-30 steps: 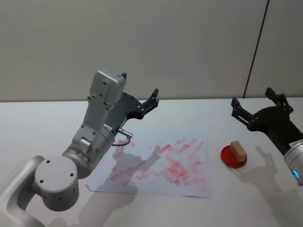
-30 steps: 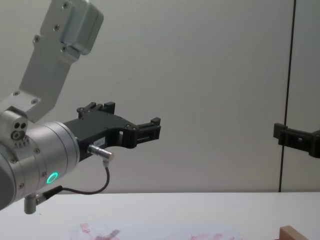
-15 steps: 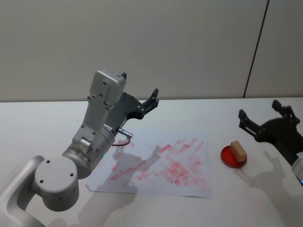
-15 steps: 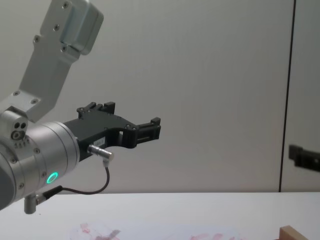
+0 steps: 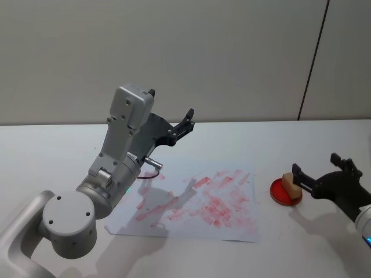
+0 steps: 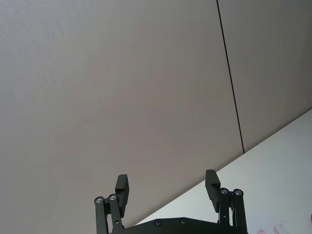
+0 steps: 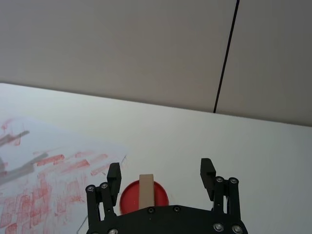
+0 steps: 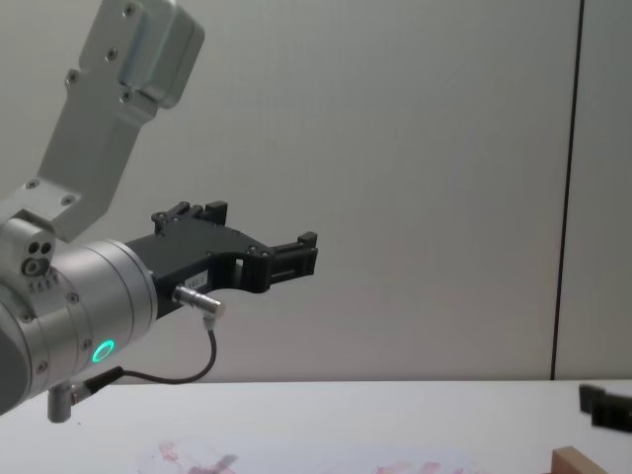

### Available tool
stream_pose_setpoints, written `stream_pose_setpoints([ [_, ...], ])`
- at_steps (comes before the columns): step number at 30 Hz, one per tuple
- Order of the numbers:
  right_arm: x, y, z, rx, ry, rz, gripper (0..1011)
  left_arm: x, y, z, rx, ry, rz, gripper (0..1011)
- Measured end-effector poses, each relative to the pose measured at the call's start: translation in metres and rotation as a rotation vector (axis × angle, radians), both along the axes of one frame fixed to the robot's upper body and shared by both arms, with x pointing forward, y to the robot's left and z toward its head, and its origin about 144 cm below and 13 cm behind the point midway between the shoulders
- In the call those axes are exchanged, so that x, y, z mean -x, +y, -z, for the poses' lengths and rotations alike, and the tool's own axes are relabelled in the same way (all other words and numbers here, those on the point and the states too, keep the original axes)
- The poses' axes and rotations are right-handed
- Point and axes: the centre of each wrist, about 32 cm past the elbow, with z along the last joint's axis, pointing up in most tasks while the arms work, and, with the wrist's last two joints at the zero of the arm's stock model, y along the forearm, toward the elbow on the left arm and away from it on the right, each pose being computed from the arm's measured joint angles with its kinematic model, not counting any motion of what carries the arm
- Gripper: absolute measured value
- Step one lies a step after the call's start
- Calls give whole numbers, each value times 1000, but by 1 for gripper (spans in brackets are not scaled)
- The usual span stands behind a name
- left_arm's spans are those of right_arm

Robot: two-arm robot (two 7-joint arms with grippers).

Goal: Use the one hand to pick up the stamp and affix it onto the A4 paper.

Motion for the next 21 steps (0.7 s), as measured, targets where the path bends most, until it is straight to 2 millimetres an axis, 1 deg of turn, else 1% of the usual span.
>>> stream_pose_setpoints([
  [21,-21,18,26,56,117,-21,1001,0,0,0,0,0,0,1001],
])
